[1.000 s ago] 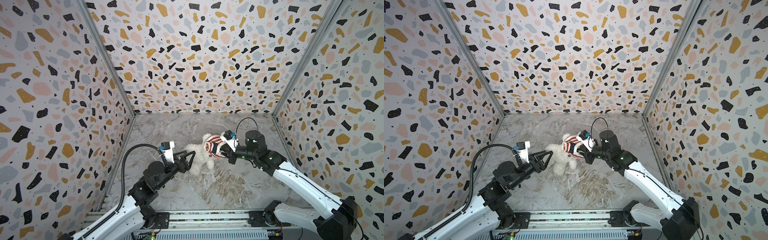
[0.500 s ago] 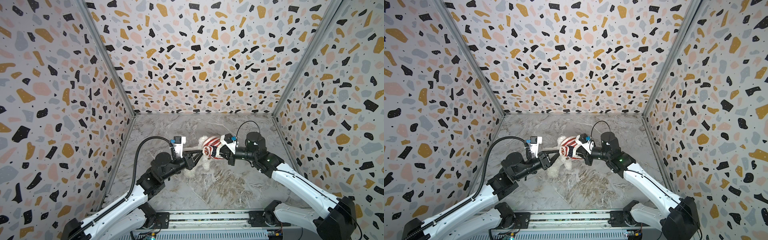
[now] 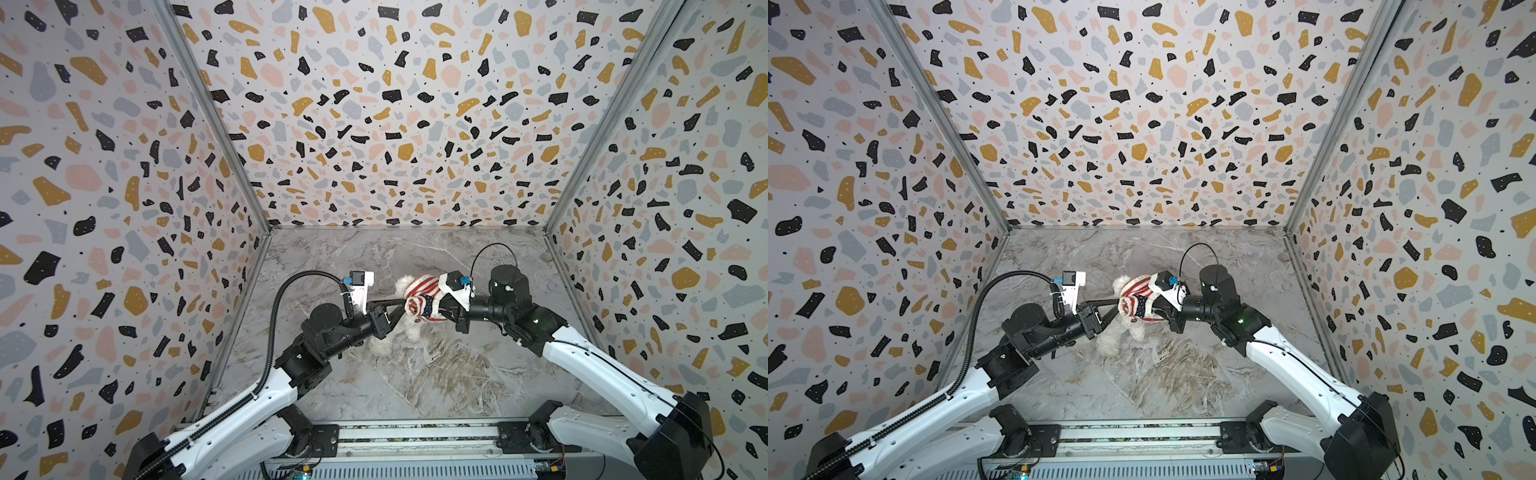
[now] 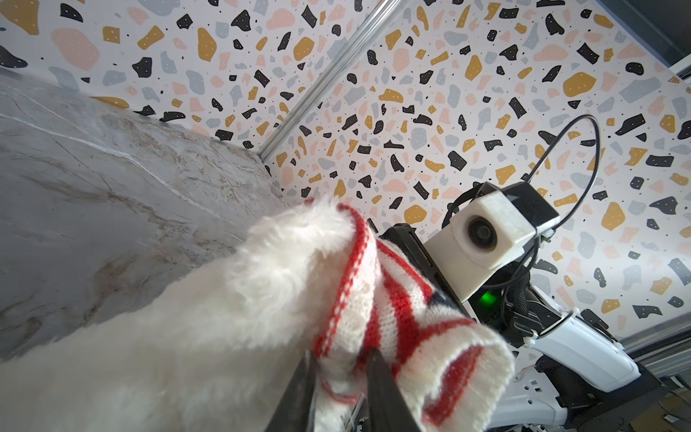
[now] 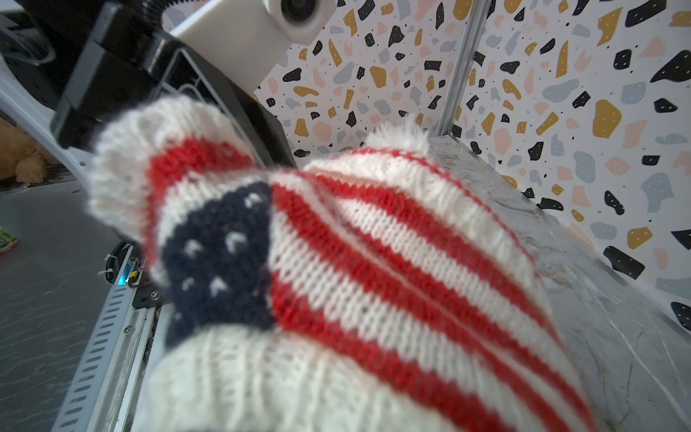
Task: Dress the teddy bear
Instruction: 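Pull the sweater hem down the bear's body with both grippers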
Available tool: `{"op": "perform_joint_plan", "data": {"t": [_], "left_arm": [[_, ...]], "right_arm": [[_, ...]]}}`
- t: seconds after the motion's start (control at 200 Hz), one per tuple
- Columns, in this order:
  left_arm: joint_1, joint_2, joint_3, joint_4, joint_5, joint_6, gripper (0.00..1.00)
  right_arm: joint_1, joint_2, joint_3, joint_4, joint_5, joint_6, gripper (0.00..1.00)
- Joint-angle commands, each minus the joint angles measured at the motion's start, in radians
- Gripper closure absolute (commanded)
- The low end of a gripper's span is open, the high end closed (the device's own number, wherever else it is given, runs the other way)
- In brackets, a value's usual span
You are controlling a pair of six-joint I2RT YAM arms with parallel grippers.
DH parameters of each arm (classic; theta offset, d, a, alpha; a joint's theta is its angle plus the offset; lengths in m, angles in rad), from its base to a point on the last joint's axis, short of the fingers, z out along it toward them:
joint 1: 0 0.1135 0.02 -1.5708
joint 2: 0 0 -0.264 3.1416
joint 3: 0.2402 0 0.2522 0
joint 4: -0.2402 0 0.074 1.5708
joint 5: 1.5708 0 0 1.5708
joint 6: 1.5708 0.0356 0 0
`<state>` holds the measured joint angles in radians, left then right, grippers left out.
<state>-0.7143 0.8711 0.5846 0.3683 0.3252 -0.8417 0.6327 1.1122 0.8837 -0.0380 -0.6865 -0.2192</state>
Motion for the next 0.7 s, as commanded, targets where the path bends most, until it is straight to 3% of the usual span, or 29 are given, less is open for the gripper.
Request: {"op": "perform_joint_plan", "data": {"t": [0.0, 0.105, 0.37, 0.696], "left_arm": [[0.005, -0.002, 0.035, 0.058, 0.015, -0.001, 0.83], [0.004, -0.007, 0.042, 0.043, 0.011, 0.001, 1.0], [0.016, -0.032, 0.091, -0.106, -0.035, 0.057, 1.0], [0.078, 0.022, 0.119, -0.243, -0.103, 0.031, 1.0]], "right_arm": [[0.01, -0.031, 0.023, -0.015, 0.013, -0.033, 1.0], [0.013, -0.039, 0.022, -0.034, 0.027, -0.041, 1.0], [0.035, -0.071, 0.02, -0.098, 0.091, -0.078, 1.0], [0.116, -0.168, -0.027, -0.072, 0.148, -0.101, 1.0]]}}
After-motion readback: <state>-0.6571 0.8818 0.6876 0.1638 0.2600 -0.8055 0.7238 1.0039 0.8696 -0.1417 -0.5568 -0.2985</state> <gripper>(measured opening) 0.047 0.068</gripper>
